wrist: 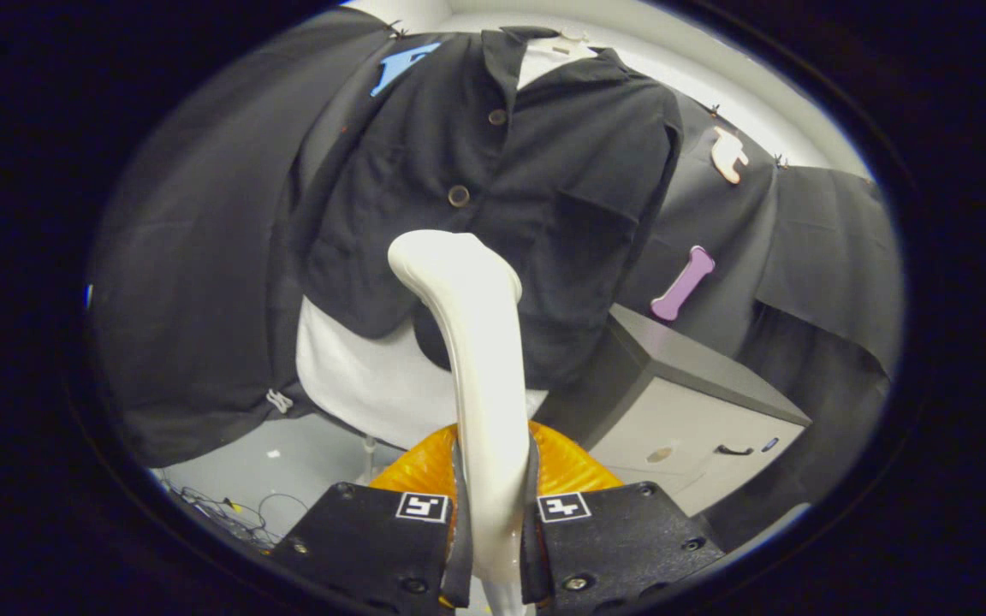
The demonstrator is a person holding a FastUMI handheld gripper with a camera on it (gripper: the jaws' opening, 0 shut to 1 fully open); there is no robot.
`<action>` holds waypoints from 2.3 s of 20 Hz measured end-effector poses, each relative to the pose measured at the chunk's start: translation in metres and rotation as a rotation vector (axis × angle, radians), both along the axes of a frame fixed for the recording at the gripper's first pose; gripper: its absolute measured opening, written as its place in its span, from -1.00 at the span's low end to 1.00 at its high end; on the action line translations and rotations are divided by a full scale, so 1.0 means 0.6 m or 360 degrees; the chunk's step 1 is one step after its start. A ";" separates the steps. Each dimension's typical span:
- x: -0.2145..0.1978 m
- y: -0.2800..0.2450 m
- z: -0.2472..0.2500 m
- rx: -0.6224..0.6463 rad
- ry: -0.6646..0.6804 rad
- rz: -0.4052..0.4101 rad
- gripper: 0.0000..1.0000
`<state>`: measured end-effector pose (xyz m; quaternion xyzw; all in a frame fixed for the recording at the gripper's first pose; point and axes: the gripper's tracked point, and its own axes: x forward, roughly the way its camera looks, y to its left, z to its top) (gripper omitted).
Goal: Iron the clothes twice with a garment steamer, once on the left side and once on the right side.
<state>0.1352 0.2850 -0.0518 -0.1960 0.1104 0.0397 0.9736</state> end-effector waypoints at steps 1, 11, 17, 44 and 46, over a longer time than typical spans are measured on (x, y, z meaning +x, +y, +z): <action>-0.003 0.018 0.024 0.0015 -0.0029 0.0031 -0.51; 0.023 0.148 0.299 0.0233 -0.0416 0.0194 -0.51; 0.063 0.197 0.437 0.0307 -0.0623 0.0195 -0.50; 0.121 0.247 0.330 -0.0065 -0.0580 0.0011 -0.51; 0.118 0.239 0.306 -0.0073 -0.0538 -0.0005 -0.50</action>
